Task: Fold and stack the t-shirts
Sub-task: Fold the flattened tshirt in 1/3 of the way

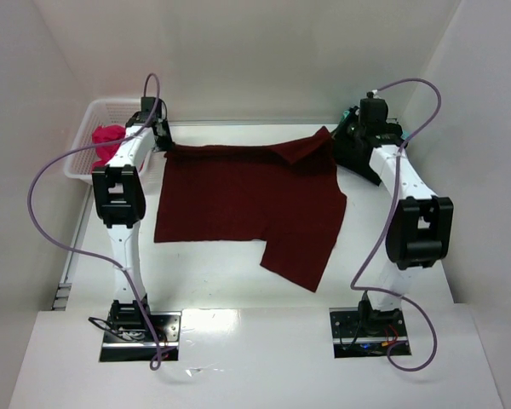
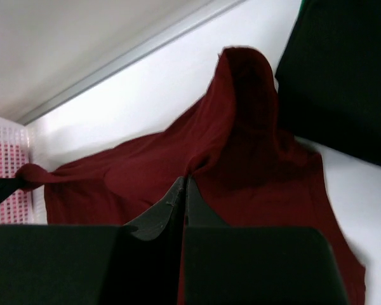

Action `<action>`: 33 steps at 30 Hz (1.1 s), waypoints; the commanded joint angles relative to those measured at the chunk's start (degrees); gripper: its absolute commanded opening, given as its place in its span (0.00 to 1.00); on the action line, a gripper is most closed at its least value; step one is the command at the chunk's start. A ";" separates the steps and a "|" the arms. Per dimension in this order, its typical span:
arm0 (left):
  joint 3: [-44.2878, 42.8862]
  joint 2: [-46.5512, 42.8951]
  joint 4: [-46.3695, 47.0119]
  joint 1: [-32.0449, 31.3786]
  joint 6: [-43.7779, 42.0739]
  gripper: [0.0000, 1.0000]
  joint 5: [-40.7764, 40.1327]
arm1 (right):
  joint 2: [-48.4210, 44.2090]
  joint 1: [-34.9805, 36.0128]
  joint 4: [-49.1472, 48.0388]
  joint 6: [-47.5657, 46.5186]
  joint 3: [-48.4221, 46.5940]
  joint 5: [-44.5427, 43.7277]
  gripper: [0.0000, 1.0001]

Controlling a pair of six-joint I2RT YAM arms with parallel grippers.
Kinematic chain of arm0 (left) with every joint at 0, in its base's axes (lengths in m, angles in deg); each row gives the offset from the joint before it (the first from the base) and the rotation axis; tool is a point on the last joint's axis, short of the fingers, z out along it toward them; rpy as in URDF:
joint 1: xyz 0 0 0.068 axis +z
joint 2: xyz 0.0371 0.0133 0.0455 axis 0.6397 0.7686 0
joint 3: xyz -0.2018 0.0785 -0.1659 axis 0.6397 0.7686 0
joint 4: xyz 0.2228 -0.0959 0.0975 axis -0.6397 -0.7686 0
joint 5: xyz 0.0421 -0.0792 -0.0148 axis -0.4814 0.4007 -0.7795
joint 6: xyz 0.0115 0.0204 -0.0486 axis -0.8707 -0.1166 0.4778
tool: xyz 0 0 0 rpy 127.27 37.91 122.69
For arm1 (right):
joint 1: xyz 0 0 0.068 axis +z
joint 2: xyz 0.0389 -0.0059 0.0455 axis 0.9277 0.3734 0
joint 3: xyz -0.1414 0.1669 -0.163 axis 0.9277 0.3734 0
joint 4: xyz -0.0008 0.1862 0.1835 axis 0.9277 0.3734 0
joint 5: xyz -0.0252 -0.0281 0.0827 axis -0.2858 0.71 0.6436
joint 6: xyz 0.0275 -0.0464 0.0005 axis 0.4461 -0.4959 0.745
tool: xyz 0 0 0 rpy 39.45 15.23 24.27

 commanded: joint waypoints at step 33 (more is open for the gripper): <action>34.68 -23.08 6.67 0.55 1.53 0.00 -3.11 | -23.15 2.46 -2.11 8.02 33.97 0.25 0.00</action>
